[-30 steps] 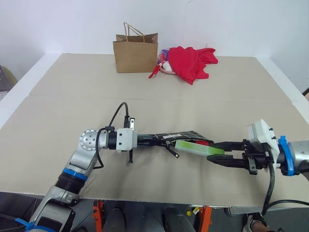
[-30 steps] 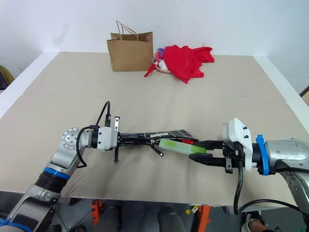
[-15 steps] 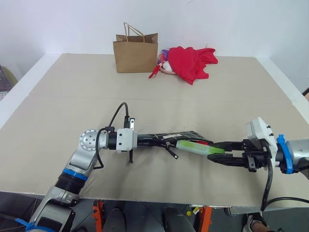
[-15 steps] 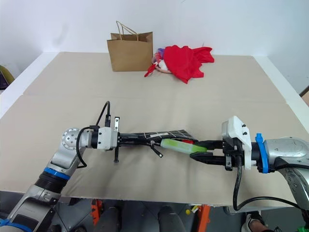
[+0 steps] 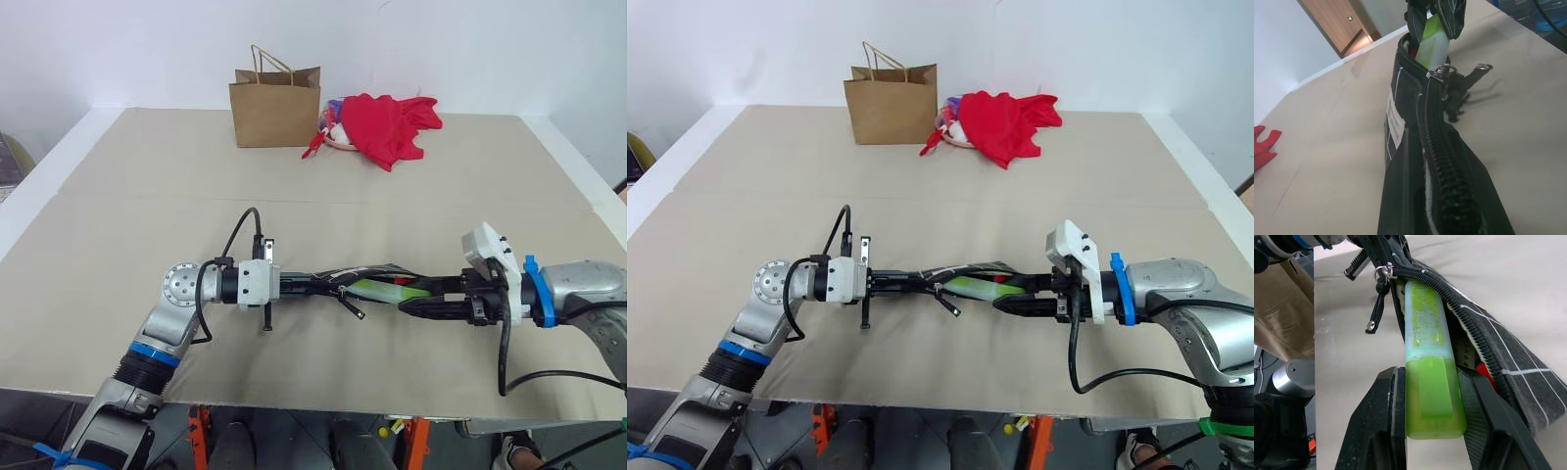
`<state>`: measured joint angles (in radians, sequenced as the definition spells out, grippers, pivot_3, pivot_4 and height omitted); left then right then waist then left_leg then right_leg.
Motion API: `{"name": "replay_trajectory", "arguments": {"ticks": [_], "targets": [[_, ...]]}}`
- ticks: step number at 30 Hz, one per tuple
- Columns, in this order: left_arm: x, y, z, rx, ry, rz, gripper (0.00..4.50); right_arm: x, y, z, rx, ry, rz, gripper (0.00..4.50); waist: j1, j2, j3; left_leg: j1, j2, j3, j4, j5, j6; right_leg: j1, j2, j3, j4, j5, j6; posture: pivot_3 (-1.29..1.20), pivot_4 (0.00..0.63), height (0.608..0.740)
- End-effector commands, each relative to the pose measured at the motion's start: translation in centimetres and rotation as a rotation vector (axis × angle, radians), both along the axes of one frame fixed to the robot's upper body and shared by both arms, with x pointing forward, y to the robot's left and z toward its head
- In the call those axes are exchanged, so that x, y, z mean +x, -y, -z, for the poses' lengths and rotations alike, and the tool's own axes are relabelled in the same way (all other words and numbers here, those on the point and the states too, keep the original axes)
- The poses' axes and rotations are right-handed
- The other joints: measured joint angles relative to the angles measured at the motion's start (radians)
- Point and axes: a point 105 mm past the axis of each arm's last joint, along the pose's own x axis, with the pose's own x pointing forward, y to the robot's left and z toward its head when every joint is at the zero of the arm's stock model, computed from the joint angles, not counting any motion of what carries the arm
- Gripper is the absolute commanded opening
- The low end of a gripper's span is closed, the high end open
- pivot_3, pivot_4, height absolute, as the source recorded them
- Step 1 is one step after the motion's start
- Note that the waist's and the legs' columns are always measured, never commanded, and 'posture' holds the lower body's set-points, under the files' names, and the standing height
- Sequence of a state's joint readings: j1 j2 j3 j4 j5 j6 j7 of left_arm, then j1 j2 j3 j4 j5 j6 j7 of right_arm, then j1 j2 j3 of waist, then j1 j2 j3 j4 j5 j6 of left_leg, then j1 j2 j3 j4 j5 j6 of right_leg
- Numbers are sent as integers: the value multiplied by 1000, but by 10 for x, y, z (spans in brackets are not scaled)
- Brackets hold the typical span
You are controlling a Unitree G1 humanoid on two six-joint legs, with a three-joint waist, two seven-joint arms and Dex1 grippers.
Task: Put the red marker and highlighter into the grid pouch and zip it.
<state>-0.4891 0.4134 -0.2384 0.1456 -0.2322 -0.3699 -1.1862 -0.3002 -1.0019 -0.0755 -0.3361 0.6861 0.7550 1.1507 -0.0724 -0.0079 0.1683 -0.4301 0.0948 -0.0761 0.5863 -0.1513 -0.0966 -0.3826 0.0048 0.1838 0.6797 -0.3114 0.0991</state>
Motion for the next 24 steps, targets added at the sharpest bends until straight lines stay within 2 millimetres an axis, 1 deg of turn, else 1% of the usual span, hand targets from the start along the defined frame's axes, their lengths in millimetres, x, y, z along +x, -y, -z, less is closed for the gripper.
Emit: {"name": "replay_trajectory", "arguments": {"ticks": [1, 2, 3, 4, 5, 6, 7, 9, 13, 17, 19, 20, 21, 22, 23, 24], "targets": [[-5, 3, -8, -19, 38, 18, 0, 6, -6, -12, 22, 57, -14, 1099, -1, 0, 0, 0, 0, 0, 0, 0, 0, 0, 0, 0, 0, 0, 0, 0, 150, 740], [-5, 3, -8, -19, 37, 17, 0, 7, -6, -13, 22, 63, -12, 1902, -1, 0, 0, 0, 0, 0, 0, 0, 0, 0, 0, 0, 0, 0, 0, 0, 150, 740], [-5, 3, -8, -19, 36, 16, 0, 8, -6, -14, 21, 78, -12, 2130, 0, 0, 0, 0, 0, 0, 0, 0, 0, 0, 0, 0, 0, 0, 0, 0, 150, 740], [-4, 3, -8, -20, 35, 14, 0, 7, -5, -14, 14, 96, -17, 2482, 0, 0, 0, 0, 0, 0, 0, 0, 0, 0, 0, 0, 0, 0, 0, 0, 150, 740], [-4, 2, -8, -20, 33, 12, 0, 5, -5, -15, 11, 118, -29, 2702, 0, 0, 0, 0, 0, 0, 0, 0, 0, 0, 0, 0, 0, 0, 0, 0, 150, 740], [-4, 2, -8, -20, 33, 11, 0, 3, -5, -15, 15, 118, -30, 3105, 0, 0, 0, 0, 0, 0, 0, 0, 0, 0, 0, 0, 0, 0, 0, 0, 150, 740], [-4, 2, -8, -20, 32, 11, 0, 0, -5, -14, 16, 117, -33, 3792, 0, 0, 0, 0, 0, 0, 0, 0, 0, 0, 0, 0, 0, 0, 0, 0, 150, 740], [-4, 2, -8, -19, 31, 12, 0, -3, -3, -14, 30, 125, -25, 4015, 0, 0, 0, 0, 0, 0, 0, 0, 0, 0, 0, 0, 0, 0, 0, 0, 150, 740], [-3, 2, -8, -17, 30, 12, 0, -9, 4, -16, 52, 153, -11, 4015, 1, 0, 0, 0, 0, 0, 0, 0, 0, 0, 0, 0, 0, 0, 0, 0, 150, 740], [-1, 1, -7, -10, 26, 9, 0, -16, 14, -30, 131, 223, 5, 4015, 1, 0, 0, 0, 0, 0, 0, 0, 0, 0, 0, 0, 0, 0, 0, 0, 150, 740], [-1, -1, -6, -4, 23, 7, 0, -20, 13, -43, 188, 295, -10, 4015, 0, 0, 0, 0, 0, 0, 0, 0, 0, 0, 0, 0, 0, 0, 0, 0, 150, 740], [-1, -1, -5, -2, 22, 7, 0, -22, 11, -46, 198, 313, -24, 3526, -1, 0, 0, 0, 0, 0, 0, 0, 0, 0, 0, 0, 0, 0, 0, 0, 150, 740], [-1, -1, -5, 0, 20, 8, 0, -24, 9, -48, 196, 337, -38, 3267, -1, 0, 0, 0, 0, 0, 0, 0, 0, 0, 0, 0, 0, 0, 0, 0, 150, 740], [-1, -2, -5, 1, 20, 8, 0, -25, 5, -49, 198, 341, -51, 3267, -1, 0, 0, 0, 0, 0, 0, 0, 0, 0, 0, 0, 0, 0, 0, 0, 150, 740], [-1, -2, -5, 3, 19, 9, 0, -27, 1, -49, 201, 344, -65, 2539, -1, 0, 0, 0, 0, 0, 0, 0, 0, 0, 0, 0, 1, 0, 0, 0, 150, 740], [-1, -2, -5, 4, 19, 10, 0, -27, -4, -49, 201, 350, -75, 2455, -1, 0, 0, 0, 0, 0, 0, 0, 0, 0, 0, 0, 1, 0, 0, 0, 150, 740]]}}
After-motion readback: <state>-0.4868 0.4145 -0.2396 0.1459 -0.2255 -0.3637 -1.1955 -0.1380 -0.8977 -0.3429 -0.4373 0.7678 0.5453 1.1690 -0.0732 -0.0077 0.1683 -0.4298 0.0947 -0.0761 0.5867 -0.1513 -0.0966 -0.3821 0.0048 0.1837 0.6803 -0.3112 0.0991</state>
